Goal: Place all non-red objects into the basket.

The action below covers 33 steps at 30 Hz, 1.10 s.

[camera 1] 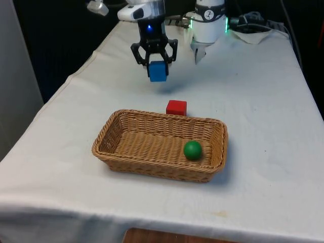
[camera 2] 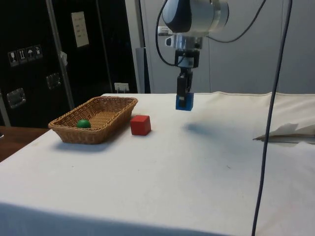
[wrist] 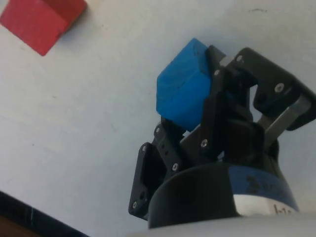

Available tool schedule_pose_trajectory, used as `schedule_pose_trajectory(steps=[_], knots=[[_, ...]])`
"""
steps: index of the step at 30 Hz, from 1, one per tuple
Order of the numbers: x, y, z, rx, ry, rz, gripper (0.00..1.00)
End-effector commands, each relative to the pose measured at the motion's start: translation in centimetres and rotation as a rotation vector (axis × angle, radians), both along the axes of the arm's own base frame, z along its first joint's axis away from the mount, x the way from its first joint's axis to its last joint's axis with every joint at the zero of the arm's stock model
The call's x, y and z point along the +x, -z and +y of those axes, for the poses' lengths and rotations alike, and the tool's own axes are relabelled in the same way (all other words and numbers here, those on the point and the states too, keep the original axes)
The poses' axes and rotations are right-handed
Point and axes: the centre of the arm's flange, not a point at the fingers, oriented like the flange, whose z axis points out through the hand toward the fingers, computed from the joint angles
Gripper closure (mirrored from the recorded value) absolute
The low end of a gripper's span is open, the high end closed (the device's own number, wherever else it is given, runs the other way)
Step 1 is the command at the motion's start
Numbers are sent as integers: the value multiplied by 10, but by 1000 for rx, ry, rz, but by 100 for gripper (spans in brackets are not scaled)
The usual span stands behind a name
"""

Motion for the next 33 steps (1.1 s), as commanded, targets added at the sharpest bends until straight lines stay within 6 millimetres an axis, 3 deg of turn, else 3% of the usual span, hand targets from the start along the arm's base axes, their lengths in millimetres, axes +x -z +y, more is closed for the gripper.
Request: schedule_pose_trajectory(steps=[1,13,27,33], knots=[[3,-4,-1,-6,-4,10,97],[18,-32,-2,-6,-44,-16,97],[27,-33,-6,-74,-93,12,97],[40,-47,-4,-80,-103,5,97]])
